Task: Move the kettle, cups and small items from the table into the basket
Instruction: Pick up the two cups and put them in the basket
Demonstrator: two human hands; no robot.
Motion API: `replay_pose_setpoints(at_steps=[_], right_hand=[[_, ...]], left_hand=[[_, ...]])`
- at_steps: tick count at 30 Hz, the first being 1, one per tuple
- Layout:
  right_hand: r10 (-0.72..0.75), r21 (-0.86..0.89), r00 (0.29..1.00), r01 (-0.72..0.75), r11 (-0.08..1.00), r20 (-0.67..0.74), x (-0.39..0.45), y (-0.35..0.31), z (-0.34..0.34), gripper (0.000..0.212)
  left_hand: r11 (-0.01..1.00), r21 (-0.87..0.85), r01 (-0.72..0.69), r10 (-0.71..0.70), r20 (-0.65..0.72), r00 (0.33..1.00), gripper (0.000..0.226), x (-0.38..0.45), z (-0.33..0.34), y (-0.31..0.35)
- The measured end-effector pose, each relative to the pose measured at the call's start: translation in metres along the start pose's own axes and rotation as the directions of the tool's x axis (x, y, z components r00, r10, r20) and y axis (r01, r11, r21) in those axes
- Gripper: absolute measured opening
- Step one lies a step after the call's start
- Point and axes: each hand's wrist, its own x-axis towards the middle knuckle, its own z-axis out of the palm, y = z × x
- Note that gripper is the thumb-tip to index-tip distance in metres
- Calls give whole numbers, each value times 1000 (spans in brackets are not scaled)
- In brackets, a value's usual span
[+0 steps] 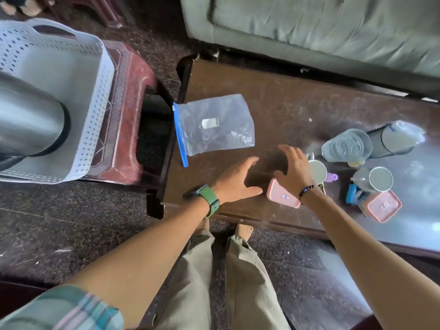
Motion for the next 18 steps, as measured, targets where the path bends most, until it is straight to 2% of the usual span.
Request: replay_pose_setpoints(at_steps=[2, 4, 9, 13, 16, 18], right_hand=[[77, -73, 990, -86, 994, -119, -5, 14, 0, 60], [170, -90, 969, -188, 978, -179, -7, 30, -1, 58], [306, -73, 931, -325, 943, -200, -4, 67, 4, 73], [329, -2, 931, -333, 943, -161, -1, 81, 11, 85], [327, 74, 928, -319, 945, -179, 0, 85, 13, 84], [325, 126, 913, -303, 945, -246, -3, 91, 13, 77]], left_hand=[[998, 46, -39, 38, 34, 999, 78, 10, 13, 10], [994, 79, -81, 77, 54, 996, 81, 23, 25, 19], [973, 148, -179, 171, 66, 983, 85, 61, 52, 41], [940, 236, -247, 231, 92, 969, 90, 88, 75, 47], [910, 315, -271, 246, 115, 962, 95, 100, 88, 45], [885, 375, -277, 259, 99, 961, 99, 105, 94, 46]])
